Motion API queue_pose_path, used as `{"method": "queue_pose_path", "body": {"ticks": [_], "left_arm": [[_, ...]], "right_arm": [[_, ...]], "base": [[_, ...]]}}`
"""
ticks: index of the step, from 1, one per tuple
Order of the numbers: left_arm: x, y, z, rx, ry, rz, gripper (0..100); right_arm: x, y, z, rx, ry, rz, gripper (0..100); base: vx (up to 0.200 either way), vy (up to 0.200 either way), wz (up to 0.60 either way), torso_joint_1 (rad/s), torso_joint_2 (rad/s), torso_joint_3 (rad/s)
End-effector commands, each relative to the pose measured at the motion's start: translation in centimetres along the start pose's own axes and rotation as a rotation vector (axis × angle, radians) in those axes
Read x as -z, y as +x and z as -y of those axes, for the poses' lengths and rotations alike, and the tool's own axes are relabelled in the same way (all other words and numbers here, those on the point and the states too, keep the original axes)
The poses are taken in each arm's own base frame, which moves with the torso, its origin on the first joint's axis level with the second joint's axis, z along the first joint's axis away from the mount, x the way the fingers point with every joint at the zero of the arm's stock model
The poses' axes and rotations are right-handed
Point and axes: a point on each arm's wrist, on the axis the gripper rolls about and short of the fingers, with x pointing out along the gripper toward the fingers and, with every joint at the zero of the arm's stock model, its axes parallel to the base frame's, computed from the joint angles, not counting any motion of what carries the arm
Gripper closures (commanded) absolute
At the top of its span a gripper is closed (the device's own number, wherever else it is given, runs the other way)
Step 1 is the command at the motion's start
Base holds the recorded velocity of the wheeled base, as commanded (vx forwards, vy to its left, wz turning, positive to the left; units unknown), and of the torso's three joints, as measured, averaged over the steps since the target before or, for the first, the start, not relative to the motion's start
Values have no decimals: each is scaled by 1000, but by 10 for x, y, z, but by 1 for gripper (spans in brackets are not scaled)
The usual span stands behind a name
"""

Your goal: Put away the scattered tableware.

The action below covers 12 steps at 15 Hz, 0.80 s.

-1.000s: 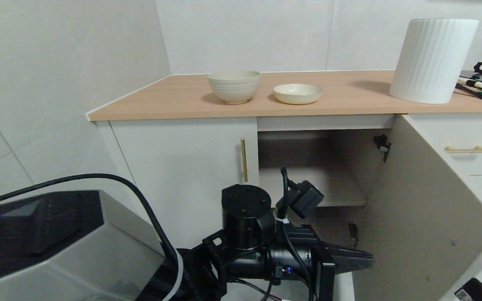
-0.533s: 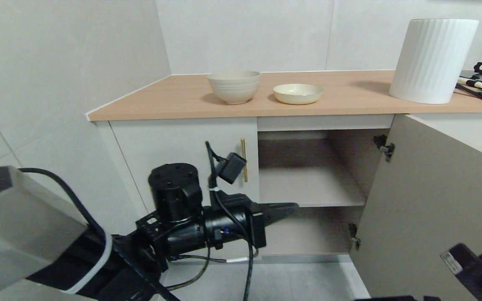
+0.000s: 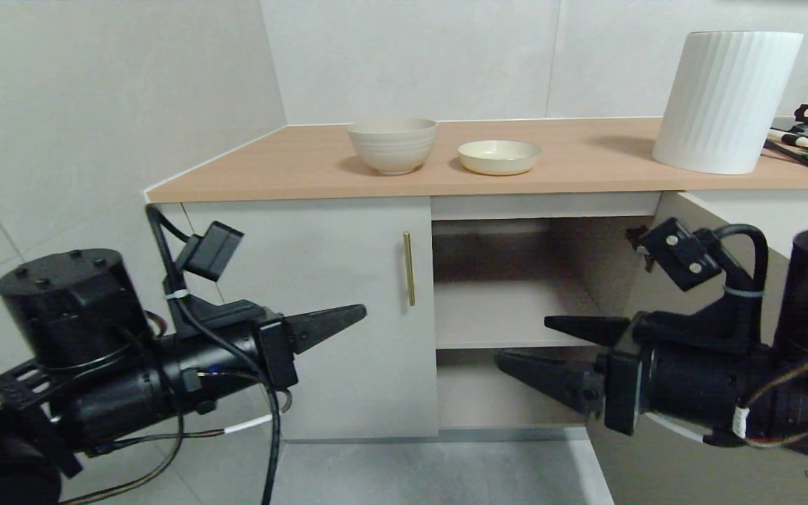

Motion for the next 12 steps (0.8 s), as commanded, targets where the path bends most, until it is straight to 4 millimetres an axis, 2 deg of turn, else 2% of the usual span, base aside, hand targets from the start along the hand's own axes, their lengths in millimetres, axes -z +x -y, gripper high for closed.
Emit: {"method": "queue_pose_path", "body": {"ticks": [1, 3, 4, 5, 9, 12], "left_arm": [[-25, -41, 17, -52, 38, 93, 100], [-39, -54, 21, -109, 10, 83, 100], [-42, -58, 23, -127, -3, 73, 100], [-47, -61, 26, -138, -8, 72, 0], [-56, -64, 30, -168, 7, 109, 0], [-64, -78, 43, -212, -19, 91, 0]], "right_arm": [[-29, 13, -1, 70, -19, 8, 0], [-55, 10, 4, 128, -1, -52, 0], [-60, 5, 6, 155, 13, -95, 0], [-61, 0, 10, 177, 26, -120, 0], [-57, -8, 12, 204, 48, -125, 0], [-60, -20, 8, 206, 53, -140, 0]], "base": [[0, 0, 0, 0, 0, 0], [0, 0, 0, 0, 0, 0], [0, 0, 0, 0, 0, 0], [0, 0, 0, 0, 0, 0], [0, 0, 0, 0, 0, 0], [0, 0, 0, 0, 0, 0]]}}
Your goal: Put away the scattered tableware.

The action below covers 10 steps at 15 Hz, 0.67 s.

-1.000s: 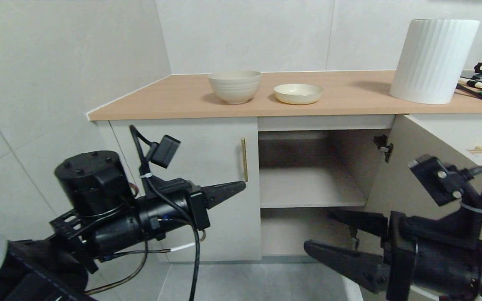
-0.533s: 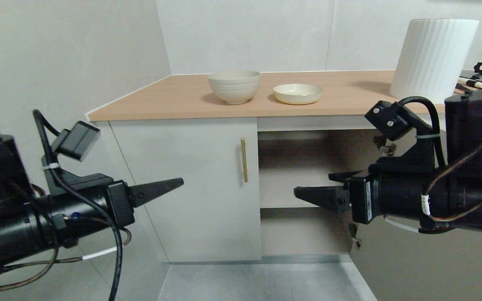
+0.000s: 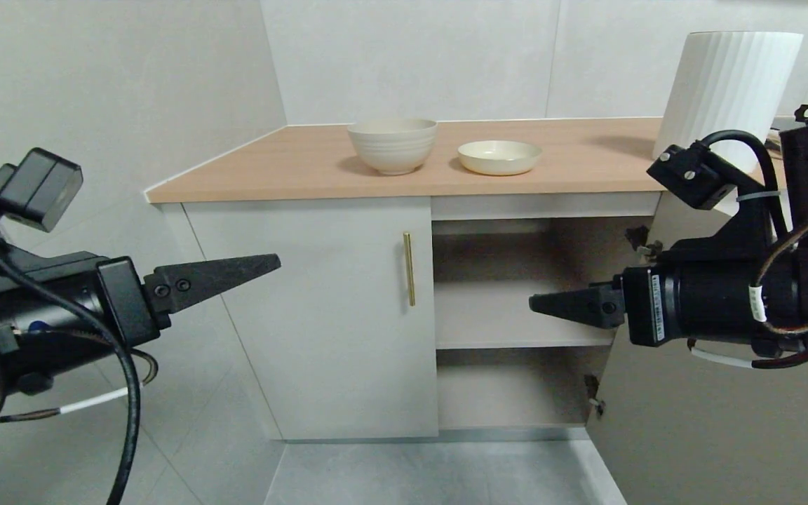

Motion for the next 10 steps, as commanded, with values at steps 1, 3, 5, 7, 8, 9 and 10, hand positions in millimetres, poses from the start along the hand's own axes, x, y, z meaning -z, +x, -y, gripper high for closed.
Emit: {"method": "queue_pose_path", "body": {"ticks": [1, 3, 5, 7, 8, 9, 10], "left_arm": [[-16, -19, 13, -25, 20, 27, 0], [-20, -27, 16, -143, 49, 14, 0], [-21, -27, 11, -412, 129, 21, 0], [-21, -29, 17, -327, 134, 10, 0], [-22, -32, 20, -285, 138, 14, 0], [-22, -33, 21, -269, 141, 18, 0], [-23, -36, 24, -262, 145, 29, 0]], "right_arm": [[-4, -8, -2, -7, -1, 23, 0], [-3, -7, -1, -6, 0, 19, 0], [-6, -6, -2, -6, 33, 25, 0], [-11, -8, -4, -6, 77, 36, 0], [-11, -8, -3, 6, 77, 40, 0], [-11, -8, -3, 22, 77, 45, 0], [-11, -8, -3, 30, 77, 47, 0]], "base": [[0, 0, 0, 0, 0, 0], [0, 0, 0, 0, 0, 0], [0, 0, 0, 0, 0, 0], [0, 0, 0, 0, 0, 0], [0, 0, 0, 0, 0, 0], [0, 0, 0, 0, 0, 0], [0, 0, 0, 0, 0, 0]]}}
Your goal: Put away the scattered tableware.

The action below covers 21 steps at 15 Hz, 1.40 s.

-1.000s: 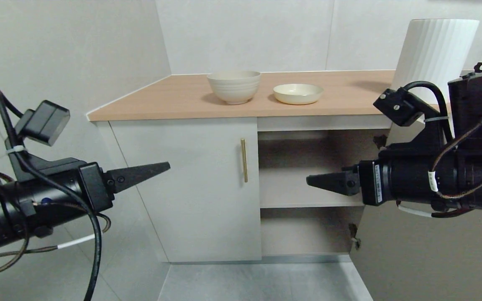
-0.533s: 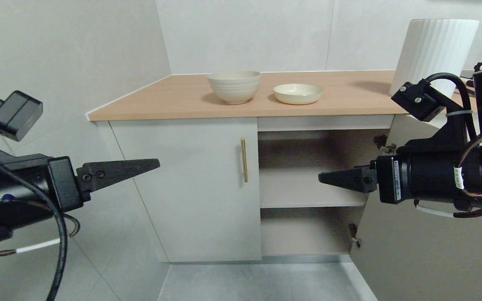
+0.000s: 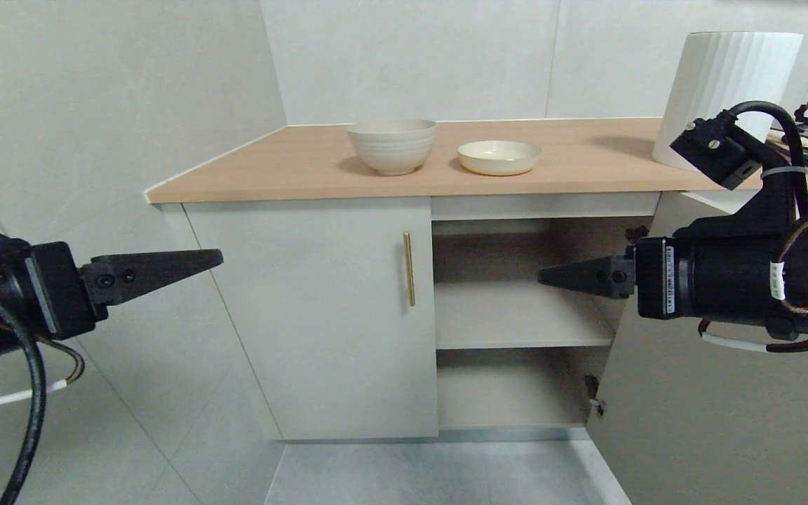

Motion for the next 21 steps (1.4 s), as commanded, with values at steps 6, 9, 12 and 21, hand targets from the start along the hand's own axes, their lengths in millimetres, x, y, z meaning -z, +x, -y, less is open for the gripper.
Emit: {"method": "queue_pose_path", "body": {"ticks": [6, 9, 12, 21], "left_arm": [[-3, -4, 2, 5, 0, 14, 0], [-4, -4, 2, 5, 2, 21, 0], [-4, -4, 2, 6, 2, 22, 0], [-5, -14, 6, 23, 10, 49, 0]], "right_arm": [[1, 1, -3, -8, -5, -3, 0], [1, 2, -4, -10, -6, -5, 0], [2, 2, -5, -15, -6, -7, 0], [5, -21, -8, -84, -21, -2, 0]], "base": [[0, 0, 0, 0, 0, 0], [200, 0, 0, 4, 2, 2], [200, 0, 0, 9, 1, -4], [133, 0, 0, 3, 2, 2]]}}
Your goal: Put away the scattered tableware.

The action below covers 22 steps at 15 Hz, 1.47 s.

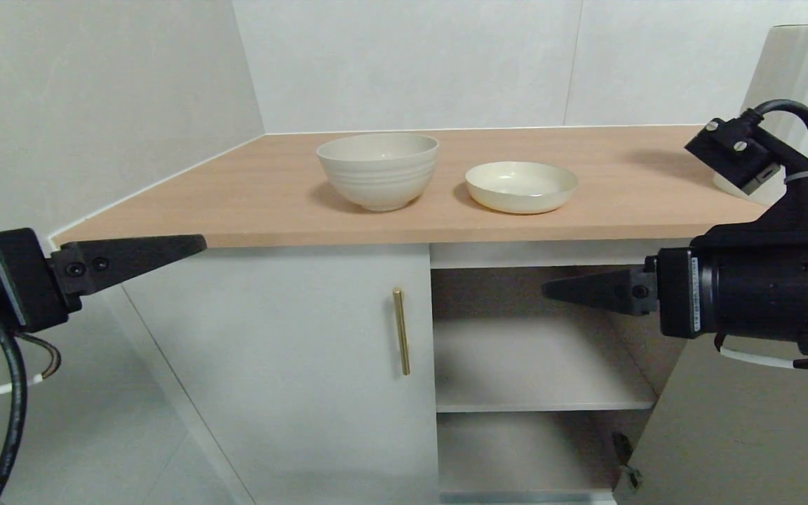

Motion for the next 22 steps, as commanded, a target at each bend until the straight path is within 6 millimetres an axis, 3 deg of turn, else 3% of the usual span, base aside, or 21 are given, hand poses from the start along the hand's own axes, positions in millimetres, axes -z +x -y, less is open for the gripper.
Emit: {"method": "queue_pose_path", "body": {"ticks": [1, 7, 11, 13, 17, 20, 22], "left_arm": [[-1, -3, 1, 11, 0, 7, 0], [-1, -1, 4, 59, -35, -7, 0], [2, 7, 10, 106, -31, -46, 0], [3, 25, 11, 120, -35, -91, 0], [-6, 81, 9, 118, -117, -170, 0], [-9, 112, 8, 107, -207, -206, 0], [-7, 124, 8, 93, -294, -230, 0]], "right_arm": [[0, -6, -1, -7, -5, 13, 0], [1, -2, 0, -3, -4, 3, 0], [1, 1, 0, 1, -5, -4, 0], [-1, 5, 1, 0, -4, 12, 0], [-9, 24, 11, 26, -2, 55, 0], [-7, 39, 18, 59, -18, 42, 0], [-17, 52, 22, 145, -3, 56, 0]], "base": [[0, 0, 0, 0, 0, 0], [0, 0, 0, 4, -26, -21], [0, 0, 0, 85, -262, -284], [0, 0, 0, 127, -574, -322], [0, 0, 0, 153, -480, -305], [0, 0, 0, 108, -307, -188], [0, 0, 0, 49, -68, -49]]}}
